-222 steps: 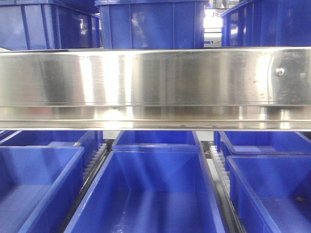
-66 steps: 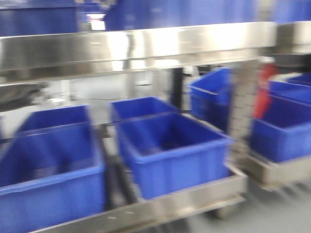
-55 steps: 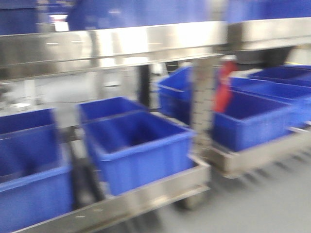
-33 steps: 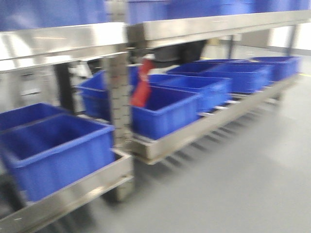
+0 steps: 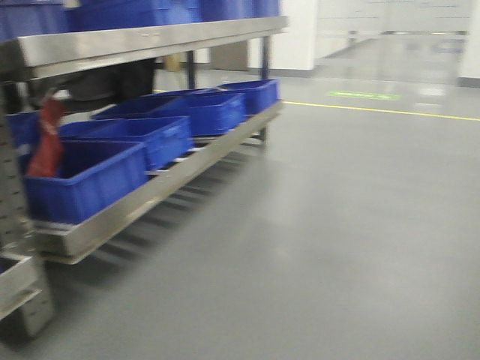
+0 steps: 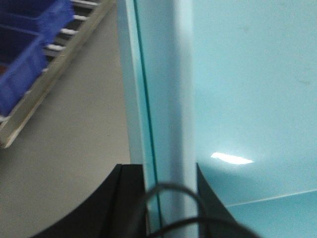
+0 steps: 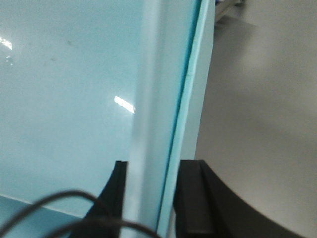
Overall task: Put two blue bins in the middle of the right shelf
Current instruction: 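Hold the light-blue bin with both grippers while driving past the red table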
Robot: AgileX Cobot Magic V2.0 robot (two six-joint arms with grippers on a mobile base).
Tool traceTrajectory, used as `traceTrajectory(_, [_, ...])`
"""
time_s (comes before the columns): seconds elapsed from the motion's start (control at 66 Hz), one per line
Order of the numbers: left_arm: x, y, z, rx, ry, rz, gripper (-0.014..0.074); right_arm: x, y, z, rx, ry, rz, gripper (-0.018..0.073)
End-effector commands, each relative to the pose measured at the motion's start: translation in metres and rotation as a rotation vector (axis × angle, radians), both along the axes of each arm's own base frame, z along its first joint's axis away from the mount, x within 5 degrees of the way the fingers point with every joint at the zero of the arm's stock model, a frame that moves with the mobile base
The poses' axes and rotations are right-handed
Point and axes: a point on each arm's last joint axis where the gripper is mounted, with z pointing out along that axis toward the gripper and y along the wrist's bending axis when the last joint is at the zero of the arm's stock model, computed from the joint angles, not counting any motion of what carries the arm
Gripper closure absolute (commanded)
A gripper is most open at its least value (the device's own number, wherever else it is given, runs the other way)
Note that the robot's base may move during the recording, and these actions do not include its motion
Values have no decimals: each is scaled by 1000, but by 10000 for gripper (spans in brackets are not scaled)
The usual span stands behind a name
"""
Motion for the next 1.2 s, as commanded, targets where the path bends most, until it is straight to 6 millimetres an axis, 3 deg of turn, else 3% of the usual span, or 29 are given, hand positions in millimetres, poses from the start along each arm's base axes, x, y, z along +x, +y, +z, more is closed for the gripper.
traceTrajectory(0.0, [-8,-5,19,-94,-101,-39,707,-5,0,17,74,-94,10,713])
traceTrajectory(1.183, [-8,-5,19,-95,-103,-38,707,-5,0,17,74,-94,10,713])
